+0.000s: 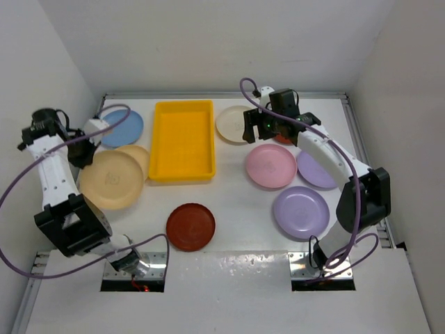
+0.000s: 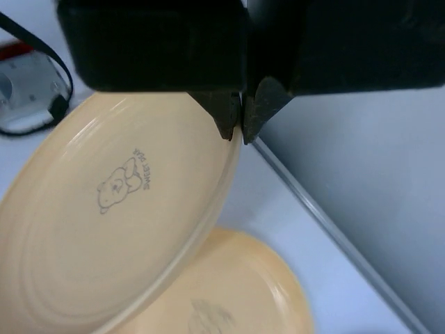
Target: Place the plates into the plastic bin on the countertop
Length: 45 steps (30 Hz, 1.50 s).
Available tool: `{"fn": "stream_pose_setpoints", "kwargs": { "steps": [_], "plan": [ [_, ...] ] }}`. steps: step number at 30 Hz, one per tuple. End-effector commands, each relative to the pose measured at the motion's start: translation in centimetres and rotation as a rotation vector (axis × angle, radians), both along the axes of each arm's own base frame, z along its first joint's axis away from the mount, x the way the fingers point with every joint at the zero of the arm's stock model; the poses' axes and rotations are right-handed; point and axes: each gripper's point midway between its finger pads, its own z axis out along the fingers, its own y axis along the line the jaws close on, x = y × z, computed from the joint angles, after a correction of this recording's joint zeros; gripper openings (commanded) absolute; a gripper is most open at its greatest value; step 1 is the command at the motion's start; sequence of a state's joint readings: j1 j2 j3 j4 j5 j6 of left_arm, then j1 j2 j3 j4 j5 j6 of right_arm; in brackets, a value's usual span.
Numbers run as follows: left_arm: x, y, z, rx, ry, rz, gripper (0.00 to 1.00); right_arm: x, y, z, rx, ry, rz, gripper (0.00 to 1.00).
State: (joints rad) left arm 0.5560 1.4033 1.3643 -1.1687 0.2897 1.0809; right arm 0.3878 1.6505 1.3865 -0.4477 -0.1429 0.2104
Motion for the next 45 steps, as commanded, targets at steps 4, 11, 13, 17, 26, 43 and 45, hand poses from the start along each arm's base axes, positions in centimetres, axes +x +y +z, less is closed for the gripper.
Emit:
{"fn": "stream_pose_setpoints", "kwargs": {
  "steps": [4, 11, 13, 17, 26, 43, 45],
  "plan": [
    [9.9, -4.7, 9.3, -0.339, -0.349, -0.052, 0.0, 1.6, 1.0, 2.5, 0.042, -0.065, 0.012, 0.78],
    [20.8, -13.4, 5.5, -0.428, -0.303, 0.096, 0.0, 2.2, 0.9, 2.9, 0.032, -0.043, -0.015, 0.76],
    [22.4, -14.7, 3.9, -0.38, -0.282, 0.101, 0.0, 2.3, 0.6, 2.7, 0.022, -0.042, -0.03, 0.76],
    [26.3, -15.8, 1.6, -0.331, -0.278, 0.158, 0.0, 2.5, 0.2, 2.6, 0.012, -0.029, -0.062, 0.76],
    [26.6, -15.8, -4.1, -0.287, -0.169, 0.152, 0.0, 2.8, 0.2, 2.3, 0.015, 0.001, -0.097, 0.76],
    [26.5, -13.1, 1.4, -0.209, -0.287, 0.173, 0.68, 2.5, 0.8, 1.5, 0.0, 0.035, -0.069, 0.76],
    [24.9, -8.1, 1.2, -0.14, -0.286, 0.333, 0.73, 2.1, 0.8, 1.4, -0.003, 0.035, -0.062, 0.76]
  ]
}}
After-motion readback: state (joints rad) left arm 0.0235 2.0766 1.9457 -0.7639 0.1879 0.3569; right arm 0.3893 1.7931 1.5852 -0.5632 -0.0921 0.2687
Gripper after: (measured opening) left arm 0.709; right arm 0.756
